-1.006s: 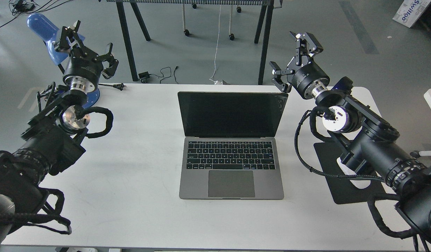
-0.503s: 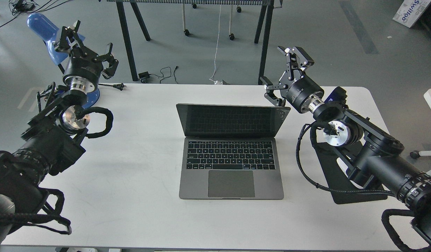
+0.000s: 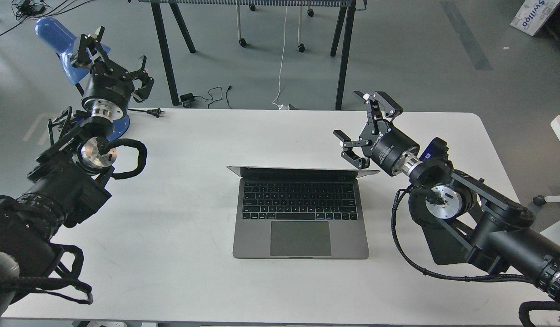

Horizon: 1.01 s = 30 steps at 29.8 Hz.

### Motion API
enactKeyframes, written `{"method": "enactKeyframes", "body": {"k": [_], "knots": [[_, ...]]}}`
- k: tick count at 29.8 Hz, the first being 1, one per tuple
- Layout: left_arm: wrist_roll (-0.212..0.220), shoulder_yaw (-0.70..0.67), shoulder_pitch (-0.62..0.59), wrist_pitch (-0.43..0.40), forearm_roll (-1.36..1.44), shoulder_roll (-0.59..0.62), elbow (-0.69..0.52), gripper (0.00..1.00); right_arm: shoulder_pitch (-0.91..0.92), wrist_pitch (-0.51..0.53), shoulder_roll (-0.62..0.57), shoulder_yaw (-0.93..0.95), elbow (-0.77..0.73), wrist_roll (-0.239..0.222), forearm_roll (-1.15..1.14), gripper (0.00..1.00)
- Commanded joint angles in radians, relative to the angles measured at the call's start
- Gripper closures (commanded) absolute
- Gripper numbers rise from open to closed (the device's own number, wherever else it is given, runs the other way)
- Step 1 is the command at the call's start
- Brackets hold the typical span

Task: Close notebook with right arm
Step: 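Push the screen down toward the keyboard with the right gripper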

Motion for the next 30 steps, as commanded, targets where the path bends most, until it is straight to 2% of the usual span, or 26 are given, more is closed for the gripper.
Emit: {"method": "enactKeyframes", "body": {"k": [1, 8, 19, 30], "knots": [[0.000, 0.000, 0.000, 0.000, 0.000, 0.000, 0.000, 0.00, -0.029, 0.000, -0.001, -0.004, 0.012, -0.001, -0.006, 0.00], [0.000, 0.000, 0.000, 0.000, 0.000, 0.000, 0.000, 0.00, -0.069, 0.000, -0.001, -0.010, 0.022, 0.000, -0.017, 0.00], [0.000, 0.000, 0.000, 0.000, 0.002, 0.000, 0.000, 0.00, -0.087, -0.009, 0.001, -0.136, 0.004, 0.007, -0.032, 0.00], [0.000, 0.002, 0.000, 0.000, 0.003, 0.002, 0.000, 0.00, -0.081, -0.014, 0.071, -0.254, -0.166, 0.007, -0.040, 0.00]]}}
